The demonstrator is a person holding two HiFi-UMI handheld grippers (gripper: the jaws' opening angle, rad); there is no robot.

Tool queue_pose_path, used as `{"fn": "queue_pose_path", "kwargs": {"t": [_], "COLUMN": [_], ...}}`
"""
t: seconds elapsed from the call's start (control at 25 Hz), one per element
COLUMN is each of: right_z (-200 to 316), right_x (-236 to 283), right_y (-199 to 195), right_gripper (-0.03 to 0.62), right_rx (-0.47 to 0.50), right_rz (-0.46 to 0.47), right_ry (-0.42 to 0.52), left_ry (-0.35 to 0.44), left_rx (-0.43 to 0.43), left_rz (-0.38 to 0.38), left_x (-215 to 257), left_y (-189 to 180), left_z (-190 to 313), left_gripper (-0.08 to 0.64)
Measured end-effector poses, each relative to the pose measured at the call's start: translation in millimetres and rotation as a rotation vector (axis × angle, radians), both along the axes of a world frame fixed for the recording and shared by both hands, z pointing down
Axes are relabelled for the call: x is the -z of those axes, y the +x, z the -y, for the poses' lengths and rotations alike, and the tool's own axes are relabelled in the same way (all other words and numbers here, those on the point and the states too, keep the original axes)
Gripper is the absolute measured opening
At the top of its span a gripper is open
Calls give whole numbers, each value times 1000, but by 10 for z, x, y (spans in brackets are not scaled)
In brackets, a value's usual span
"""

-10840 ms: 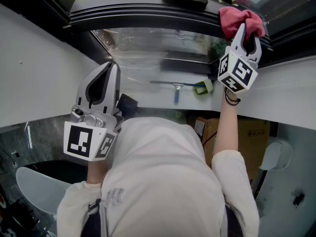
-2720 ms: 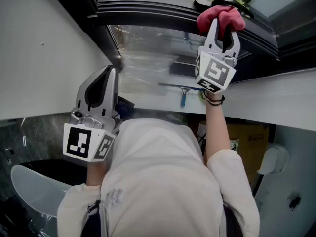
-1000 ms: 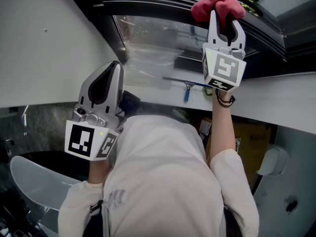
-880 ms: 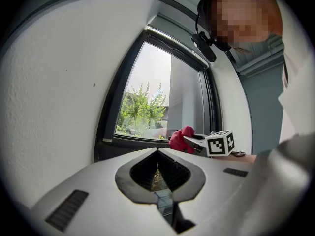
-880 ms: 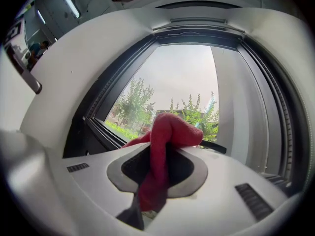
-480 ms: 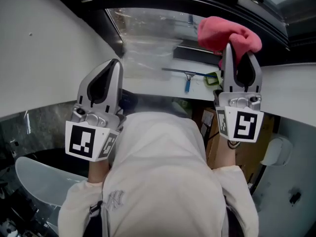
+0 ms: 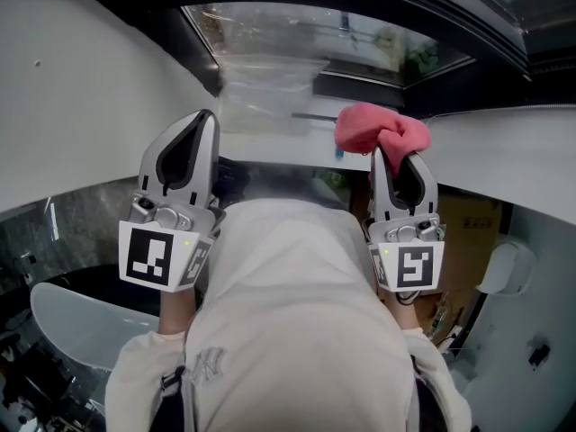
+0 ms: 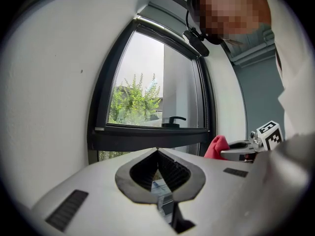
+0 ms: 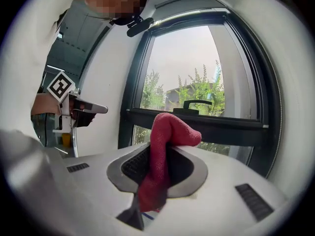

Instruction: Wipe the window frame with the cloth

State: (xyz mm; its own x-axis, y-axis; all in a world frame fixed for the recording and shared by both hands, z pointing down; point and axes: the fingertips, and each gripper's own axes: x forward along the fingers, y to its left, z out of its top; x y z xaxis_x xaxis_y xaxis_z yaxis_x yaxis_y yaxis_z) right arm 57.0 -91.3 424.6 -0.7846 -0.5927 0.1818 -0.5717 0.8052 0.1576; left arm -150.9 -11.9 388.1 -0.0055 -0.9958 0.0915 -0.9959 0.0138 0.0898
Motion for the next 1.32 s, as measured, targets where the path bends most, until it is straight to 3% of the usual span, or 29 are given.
{"fn": "queue_pose_path", "kwargs": {"t": [0.24, 1.32], "right_z": [-100, 39], "right_x": [-96, -28], "right_y": [37, 381], "right_gripper": [89, 89], "right_rx": [-6, -126], "right_rz": [12, -10], "right_ry": [-61, -40], "left_ry": [-10, -3], "left_rx": [2, -68], "left_rz": [-3, -20], "left_x": [-19, -30], "left_y": [49, 235], "left_z": [-11, 164], "left_gripper": [8, 8]}}
